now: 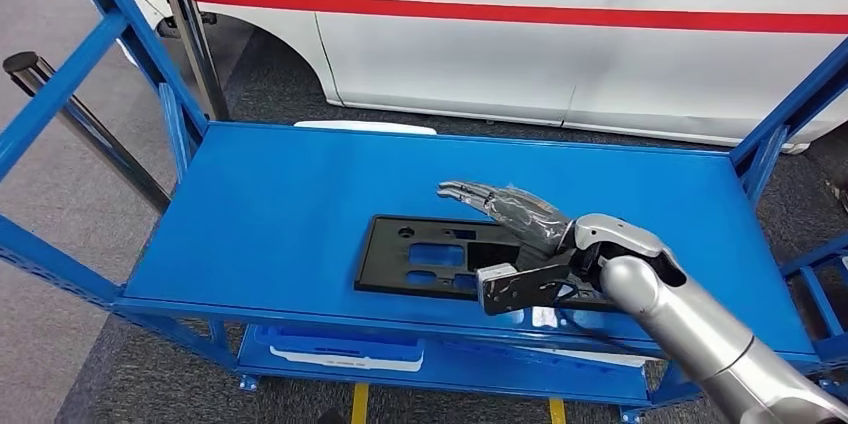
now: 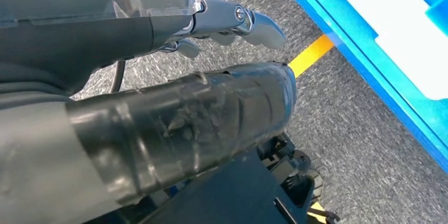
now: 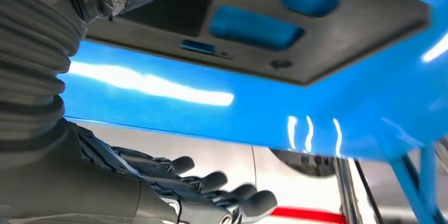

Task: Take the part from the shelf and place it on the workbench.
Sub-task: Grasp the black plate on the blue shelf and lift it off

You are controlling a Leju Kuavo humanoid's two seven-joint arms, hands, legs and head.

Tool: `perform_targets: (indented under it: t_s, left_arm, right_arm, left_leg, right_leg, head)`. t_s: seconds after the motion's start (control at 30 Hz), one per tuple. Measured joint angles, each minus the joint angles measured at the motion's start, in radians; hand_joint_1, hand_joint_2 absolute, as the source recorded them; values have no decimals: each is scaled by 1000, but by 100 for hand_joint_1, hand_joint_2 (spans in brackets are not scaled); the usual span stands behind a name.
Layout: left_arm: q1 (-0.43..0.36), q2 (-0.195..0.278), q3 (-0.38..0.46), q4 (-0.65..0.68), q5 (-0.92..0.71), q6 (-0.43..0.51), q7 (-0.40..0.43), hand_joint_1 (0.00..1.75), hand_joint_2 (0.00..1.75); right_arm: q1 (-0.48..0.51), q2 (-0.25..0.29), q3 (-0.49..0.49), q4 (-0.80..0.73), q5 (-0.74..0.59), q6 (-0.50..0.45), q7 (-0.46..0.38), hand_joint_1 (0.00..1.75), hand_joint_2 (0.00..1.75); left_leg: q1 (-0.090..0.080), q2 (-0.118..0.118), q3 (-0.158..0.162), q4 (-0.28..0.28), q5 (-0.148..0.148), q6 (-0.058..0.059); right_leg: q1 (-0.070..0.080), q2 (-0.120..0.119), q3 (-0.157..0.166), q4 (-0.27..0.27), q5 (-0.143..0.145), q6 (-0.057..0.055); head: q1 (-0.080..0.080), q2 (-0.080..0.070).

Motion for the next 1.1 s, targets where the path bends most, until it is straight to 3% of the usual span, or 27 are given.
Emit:
perform_targets:
  t_s: [0.07,0.13,0.23,0.3,0.33,0.4,0.47,0.57,0.63,0.73,0.8,0.83,0.93,1.0,1.1]
  left_arm:
    - [0,-1,0,0,2,0,1,0,0]
    - [1,0,0,0,4,1,1,0,0]
    - [3,0,0,0,6,5,1,0,0]
    - [6,0,0,0,8,8,1,0,0]
    - [7,0,0,0,8,9,1,0,0]
    - [6,0,0,0,10,10,1,0,0]
    - [4,0,0,0,10,11,1,0,0]
    - [4,1,0,0,11,12,1,0,0]
    - [4,0,0,0,11,12,2,0,0]
    - [3,0,0,0,12,14,5,0,0]
    - [4,0,0,0,13,14,7,0,0]
    - [4,0,0,0,13,14,7,0,0]
    - [4,-1,0,0,14,14,7,0,0]
    - [4,-2,0,0,14,14,7,0,0]
    - [4,-2,-1,0,16,14,7,0,0]
  right_arm:
    - [-31,-2,35,19,-8,9,12,0,175]
    - [-63,-6,69,36,-11,11,19,0,175]
    - [-99,-18,122,61,-12,0,24,0,175]
    - [-106,-24,155,75,-6,-19,25,0,175]
    - [-107,-25,169,81,1,-32,26,0,175]
    - [-110,-25,189,88,18,-60,27,0,175]
    - [-114,-25,208,96,36,-83,28,0,175]
    - [-115,-24,234,107,52,-101,29,0,175]
    - [-115,-23,246,111,61,-114,27,0,175]
    - [-107,-20,261,119,78,-137,21,0,175]
    - [-93,-13,269,124,87,-152,17,0,175]
    - [-86,-9,272,126,91,-159,16,0,175]
    - [-77,4,274,128,100,-175,15,0,175]
    - [-74,10,274,129,102,-181,14,0,175]
    - [-63,17,275,132,107,-190,13,0,175]
  left_leg:
    - [1,0,-1,1,-3,-8]
    - [2,0,-19,44,-33,-19]
    - [9,1,-104,220,-113,-30]
    - [15,1,-137,276,-112,-36]
    - [18,1,-128,250,-85,-37]
    - [22,2,-71,121,-16,-38]
    - [21,1,-28,27,13,-35]
    - [18,-1,-21,8,13,-19]
    - [19,-1,-17,-1,18,-4]
    - [16,0,-14,-5,20,7]
    - [13,-1,-14,-5,19,9]
    - [11,-1,-12,-5,18,9]
    - [6,-2,-9,-3,15,6]
    - [5,-2,-10,-3,15,-2]
    - [5,-1,-10,-1,10,-16]
  right_leg:
    - [-4,0,2,-8,2,-8]
    - [-10,-2,6,-13,5,-19]
    - [-10,-5,9,-15,3,-26]
    - [-10,-5,10,-14,2,-27]
    - [-11,-4,12,-13,1,-26]
    - [-12,-2,15,-10,-4,-20]
    - [-10,-1,14,-5,-8,-11]
    - [-10,-1,11,-8,-6,6]
    - [-13,-2,-1,22,-29,13]
    - [-15,-2,-80,188,-110,19]
    - [-15,-2,-116,258,-122,19]
    - [-15,-2,-110,241,-102,17]
    - [-9,-2,-22,57,-15,2]
    - [-1,-2,10,-8,-2,-6]
    - [-2,-2,17,-20,2,-15]
  head:
    - [0,0]
    - [0,0]
    - [0,0]
    - [0,0]
    - [0,0]
    - [0,0]
    - [0,0]
    - [1,0]
    - [1,0]
    - [1,0]
    - [1,0]
    - [1,0]
    - [1,0]
    - [1,0]
    - [1,0]
